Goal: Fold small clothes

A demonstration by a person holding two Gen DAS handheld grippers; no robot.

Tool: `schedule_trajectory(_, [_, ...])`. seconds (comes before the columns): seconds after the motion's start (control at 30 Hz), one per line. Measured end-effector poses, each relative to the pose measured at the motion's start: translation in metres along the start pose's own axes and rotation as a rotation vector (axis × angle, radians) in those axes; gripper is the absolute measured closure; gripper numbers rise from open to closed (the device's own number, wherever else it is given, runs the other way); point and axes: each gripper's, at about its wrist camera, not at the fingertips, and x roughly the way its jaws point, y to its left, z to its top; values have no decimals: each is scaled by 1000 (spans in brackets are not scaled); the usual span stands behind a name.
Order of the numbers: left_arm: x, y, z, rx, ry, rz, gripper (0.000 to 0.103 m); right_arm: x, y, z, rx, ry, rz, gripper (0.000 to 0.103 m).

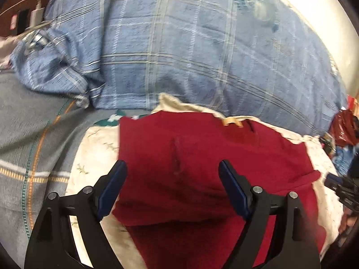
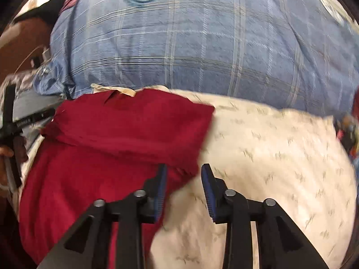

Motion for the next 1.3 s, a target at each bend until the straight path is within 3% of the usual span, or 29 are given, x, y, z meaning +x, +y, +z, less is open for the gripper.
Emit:
schedule_trajectory(0.1, [-2, -21, 10, 49, 12, -61, 18, 11, 9, 5, -58, 20, -27, 67])
schedule_trajectory(0.37, [57, -128, 38, 238, 190, -298, 16, 16, -2, 0, -59, -23, 16, 61])
schedule_trajectory(0.43, [79, -168, 42, 311, 259, -397, 16, 17, -7, -1, -61, -37, 49, 61])
schedule_trajectory(0.6, [112, -236, 35, 435, 420, -539, 16, 19, -3, -3, -106, -65, 108, 63])
schedule_trajectory(0.7, [129, -259, 32, 497, 469, -526, 16, 21, 2, -7, -147, -83, 96, 67])
schedule_trajectory(0.8, [139, -273, 28, 546, 503, -525, 18, 28, 1, -9, -148, -91, 86, 88])
schedule_trajectory(0.83, [139, -274, 27, 556, 504, -528, 36, 29, 0, -9, -146, -95, 78, 91])
schedule_trajectory(0.87, [139, -278, 26, 573, 498, -513, 81, 29, -2, -8, -140, -100, 79, 93])
schedule_trajectory(0.9, [138, -278, 28, 578, 486, -492, 98, 28, -3, -7, -130, -103, 84, 95])
schedule_trajectory(1.13, [135, -269, 47, 489, 387, -490, 99, 13, 1, -10, -117, -60, 109, 97])
schedule_trajectory(1.3, [147, -262, 45, 456, 361, -387, 98, 28, -2, -31, -79, 66, 107, 103])
